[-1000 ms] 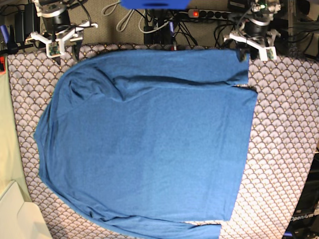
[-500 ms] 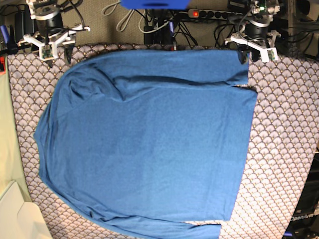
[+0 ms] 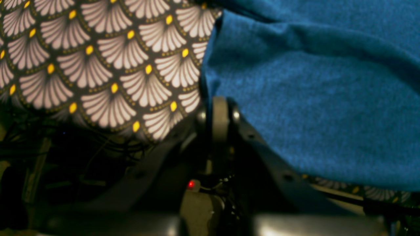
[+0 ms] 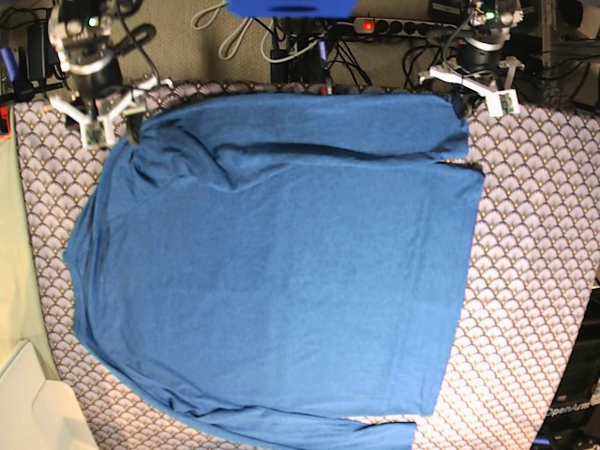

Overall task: Fold the T-shirt properly
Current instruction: 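Lower both grippers toward the collar edge of the blue shirt, then grasp the collar edge corners with both grippers and lift slightly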

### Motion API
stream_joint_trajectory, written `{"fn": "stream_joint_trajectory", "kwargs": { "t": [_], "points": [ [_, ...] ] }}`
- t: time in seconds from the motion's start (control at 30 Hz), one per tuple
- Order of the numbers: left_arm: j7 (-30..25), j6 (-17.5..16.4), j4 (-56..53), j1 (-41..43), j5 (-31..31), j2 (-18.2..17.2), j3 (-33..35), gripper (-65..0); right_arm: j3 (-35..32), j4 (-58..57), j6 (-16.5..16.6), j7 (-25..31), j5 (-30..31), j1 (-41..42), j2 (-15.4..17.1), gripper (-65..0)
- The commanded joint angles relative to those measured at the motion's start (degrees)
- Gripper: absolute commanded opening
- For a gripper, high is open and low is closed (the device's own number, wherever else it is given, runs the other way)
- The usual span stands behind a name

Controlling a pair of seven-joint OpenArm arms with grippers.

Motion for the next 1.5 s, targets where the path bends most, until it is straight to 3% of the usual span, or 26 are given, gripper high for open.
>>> {"fn": "stream_joint_trajectory", "kwargs": {
  "t": [0.0, 0.2, 1.3, 1.37, 1.47],
  "points": [
    [0.29, -0.11, 0.42, 0.7, 0.04, -0.18, -0.11, -64.4, 0.47, 0.97, 0.77, -0.01, 0.03, 0.92, -0.27, -34.7],
    [0.29, -0.11, 0.6, 0.79, 0.04, -0.18, -0.11, -64.4, 0.55, 0.0, 1.12, -5.9, -0.05, 5.05, -1.42, -34.7],
    [0.29, -0.02, 0.51, 0.7, 0.04, -0.35, -0.46, -64.4, 2.4, -16.52, 1.65, -5.37, 0.03, 9.71, -1.42, -35.1],
    [0.29, -0.02, 0.51, 0.7, 0.04, -0.44, -0.46, -64.4, 2.58, -18.37, 3.67, -5.37, 0.03, 9.97, -1.42, -38.0],
    [0.29, -0.02, 0.51, 0.7, 0.04, -0.44, -0.46, -64.4, 2.58, -18.99, 4.46, -5.37, 0.03, 9.88, -1.42, -47.7]
  ]
}}
